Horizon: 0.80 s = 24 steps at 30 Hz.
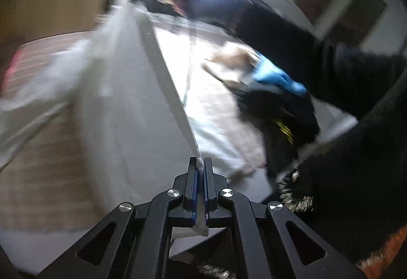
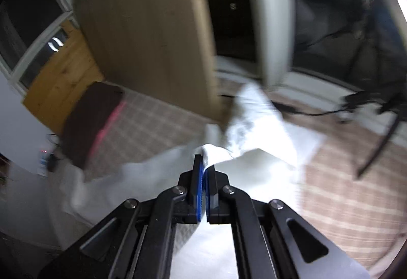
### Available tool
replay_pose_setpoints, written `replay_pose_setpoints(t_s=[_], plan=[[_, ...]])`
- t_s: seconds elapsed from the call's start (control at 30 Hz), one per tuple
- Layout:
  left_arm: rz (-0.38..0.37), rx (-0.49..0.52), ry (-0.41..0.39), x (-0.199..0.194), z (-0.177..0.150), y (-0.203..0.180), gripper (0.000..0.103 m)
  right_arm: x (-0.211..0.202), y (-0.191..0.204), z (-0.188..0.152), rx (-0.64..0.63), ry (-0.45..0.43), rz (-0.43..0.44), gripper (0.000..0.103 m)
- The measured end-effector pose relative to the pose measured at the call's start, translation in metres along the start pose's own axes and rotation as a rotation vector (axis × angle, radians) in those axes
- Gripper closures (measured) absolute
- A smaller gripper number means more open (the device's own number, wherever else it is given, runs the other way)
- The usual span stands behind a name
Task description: Fold clothes
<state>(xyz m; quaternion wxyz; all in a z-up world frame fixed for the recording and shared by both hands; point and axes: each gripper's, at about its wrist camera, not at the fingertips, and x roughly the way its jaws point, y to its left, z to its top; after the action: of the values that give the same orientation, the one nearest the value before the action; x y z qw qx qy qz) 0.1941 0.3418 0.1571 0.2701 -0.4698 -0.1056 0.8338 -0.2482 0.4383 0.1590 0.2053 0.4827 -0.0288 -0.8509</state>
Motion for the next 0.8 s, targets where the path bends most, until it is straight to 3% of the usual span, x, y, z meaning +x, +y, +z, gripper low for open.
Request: replay_pose_setpoints(t_s=[0.2, 0.37, 0.47, 0.5, 0.6, 0.7, 0.8], plan=[[-0.117, 0.123, 0.137, 0.096, 0.015, -0.047, 0.100, 0.016, -0.042, -0.032, 0.032, 0.065, -0.114, 0.102], [-0.122, 0.137, 0.205, 0.137, 0.017, -0.056, 0.100, 0.037, -0.054, -0.049, 0.013, 0.083, -0.159, 0.102], [-0.152, 0.097, 0.185, 0.142, 0.027, -0.053, 0.100, 0.040, -0.063, -0.048, 0.064, 0.102, -0.171, 0.083], [-0.153, 0.094, 0.174, 0.143, 0.031, -0.052, 0.100, 0.033, -0.069, -0.049, 0.080, 0.111, -0.150, 0.077], [-0.167, 0.061, 0.196, 0.141, 0.039, -0.048, 0.098, -0.002, -0.072, -0.055, 0.084, 0.099, -0.116, 0.076], [-0.186, 0.062, 0.223, 0.126, 0.035, -0.049, 0.084, -0.059, -0.068, -0.071, 0.053, 0.125, -0.061, 0.072], [-0.203, 0.087, 0.236, 0.105, 0.026, -0.053, 0.077, -0.112, -0.067, -0.098, 0.047, 0.129, 0.014, 0.072]])
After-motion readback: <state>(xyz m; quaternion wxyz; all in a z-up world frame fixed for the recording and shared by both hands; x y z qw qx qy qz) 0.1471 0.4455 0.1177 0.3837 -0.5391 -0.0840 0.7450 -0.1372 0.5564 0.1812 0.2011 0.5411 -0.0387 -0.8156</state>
